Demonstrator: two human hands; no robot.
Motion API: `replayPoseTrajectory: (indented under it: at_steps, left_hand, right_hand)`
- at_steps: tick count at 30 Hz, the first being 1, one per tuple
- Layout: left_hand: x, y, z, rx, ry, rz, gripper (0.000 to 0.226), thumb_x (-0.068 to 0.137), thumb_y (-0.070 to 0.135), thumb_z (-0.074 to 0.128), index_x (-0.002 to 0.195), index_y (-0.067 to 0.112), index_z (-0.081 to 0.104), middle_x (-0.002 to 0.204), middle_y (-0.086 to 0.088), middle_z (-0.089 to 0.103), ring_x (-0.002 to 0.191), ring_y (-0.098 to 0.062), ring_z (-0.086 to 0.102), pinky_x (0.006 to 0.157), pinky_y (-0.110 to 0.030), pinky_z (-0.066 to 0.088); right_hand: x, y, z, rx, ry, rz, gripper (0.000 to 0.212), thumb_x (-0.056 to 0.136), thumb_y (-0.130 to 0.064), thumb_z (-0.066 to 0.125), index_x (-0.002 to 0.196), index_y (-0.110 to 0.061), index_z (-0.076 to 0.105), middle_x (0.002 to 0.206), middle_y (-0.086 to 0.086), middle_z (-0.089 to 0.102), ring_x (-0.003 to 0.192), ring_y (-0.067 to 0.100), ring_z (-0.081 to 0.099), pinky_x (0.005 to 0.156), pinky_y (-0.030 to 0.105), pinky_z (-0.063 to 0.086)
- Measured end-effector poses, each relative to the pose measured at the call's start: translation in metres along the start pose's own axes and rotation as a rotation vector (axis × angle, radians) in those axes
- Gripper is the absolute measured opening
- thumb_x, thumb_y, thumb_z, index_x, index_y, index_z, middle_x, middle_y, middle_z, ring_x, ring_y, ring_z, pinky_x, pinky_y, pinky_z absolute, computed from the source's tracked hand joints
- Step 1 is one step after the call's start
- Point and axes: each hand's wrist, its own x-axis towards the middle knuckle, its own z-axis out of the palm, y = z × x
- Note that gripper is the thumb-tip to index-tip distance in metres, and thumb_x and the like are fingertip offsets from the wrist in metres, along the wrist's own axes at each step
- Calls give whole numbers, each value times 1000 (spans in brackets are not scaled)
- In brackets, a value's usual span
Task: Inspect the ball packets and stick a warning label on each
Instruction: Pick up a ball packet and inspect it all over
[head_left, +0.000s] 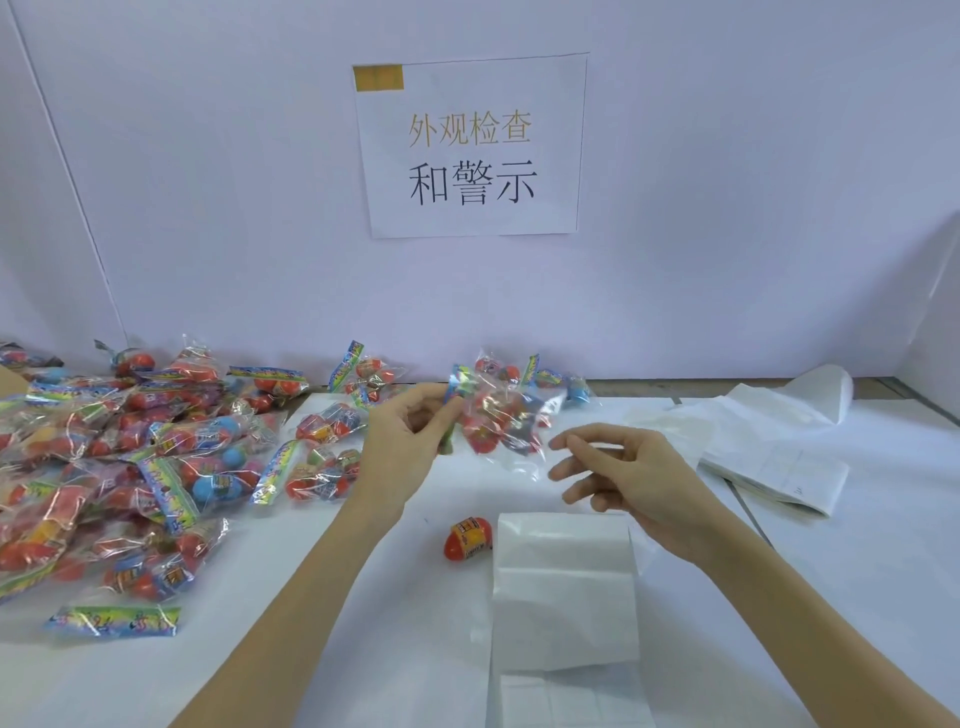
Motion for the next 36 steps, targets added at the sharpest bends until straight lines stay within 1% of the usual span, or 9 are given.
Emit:
replayPoseTrajectory:
  at_steps: [6, 11, 16, 19, 22, 26, 30, 34, 36]
  left_hand:
    - [1, -5, -8, -11, -30, -38, 19, 97, 9, 71, 105, 25, 77, 89, -4, 77, 76, -15, 64, 67, -22, 55]
    - [-4, 1, 1, 2, -206, 47, 25, 100, 3, 65, 94, 25, 77, 99, -1, 75, 93, -13, 68, 86, -23, 52]
    - [-9, 0, 8, 210, -247, 176, 31, 100, -5, 61, 102, 23, 74, 134, 9, 60, 127, -6, 58, 106, -22, 46]
    - [-10, 4, 17, -86, -173, -93, 29, 105, 35, 55, 132, 24, 60, 128, 2, 66, 110, -10, 69, 91, -22, 55]
    - [-10, 3, 25, -324, -284, -384, 61, 91, 65, 55, 117, 13, 73, 116, -13, 75, 100, -27, 75, 88, -37, 62]
    - [-19, -4, 33, -77, -298, -216, 54, 84, 45, 82, 121, 8, 68, 111, -6, 78, 109, -25, 73, 103, -42, 56]
    - [-19, -5, 34, -340, -172, -306, 38, 88, 29, 81, 116, 5, 70, 111, -14, 78, 105, -27, 75, 91, -31, 60]
    - [-12, -1, 28, -450, -67, -371, 4, 101, 18, 65, 100, 15, 67, 97, -7, 77, 78, -18, 72, 70, -29, 57]
    - [-10, -1, 26, -429, -12, -380, 8, 105, 19, 59, 100, 16, 65, 94, -8, 75, 75, -19, 69, 64, -30, 54]
  right_hand:
    - [4, 4, -1, 44, -18, 95, 41, 103, -52, 53, 130, -24, 67, 99, 18, 79, 69, 26, 75, 56, 21, 53]
    - [4, 9, 7, 319, -237, 225, 69, 101, -73, 26, 151, -29, 41, 129, 21, 71, 115, 39, 72, 112, 50, 44]
    - [2, 3, 14, 473, -28, 153, 49, 99, -25, 69, 143, -16, 49, 121, 22, 74, 94, 35, 78, 68, 25, 61]
    - [4, 4, 15, 565, 19, 117, 45, 99, -2, 64, 142, -3, 49, 119, 22, 75, 99, 34, 77, 73, 32, 64]
    - [6, 4, 14, 612, 45, 102, 37, 100, 0, 61, 135, 11, 56, 128, 28, 69, 112, 36, 73, 85, 44, 64]
    - [3, 2, 15, 419, 12, 28, 36, 100, -9, 66, 135, -2, 60, 122, 18, 75, 111, 32, 74, 85, 30, 63]
    - [2, 2, 16, 256, -19, -11, 38, 98, -26, 70, 130, -8, 59, 121, 17, 75, 112, 32, 74, 94, 35, 61]
    - [0, -3, 3, 17, -192, 12, 77, 79, -70, 75, 141, -29, 56, 127, 2, 74, 120, 22, 70, 102, 38, 57]
    - [-3, -4, -7, -101, -325, 33, 98, 67, -70, 84, 150, -37, 44, 139, -3, 68, 130, 17, 64, 110, 37, 51]
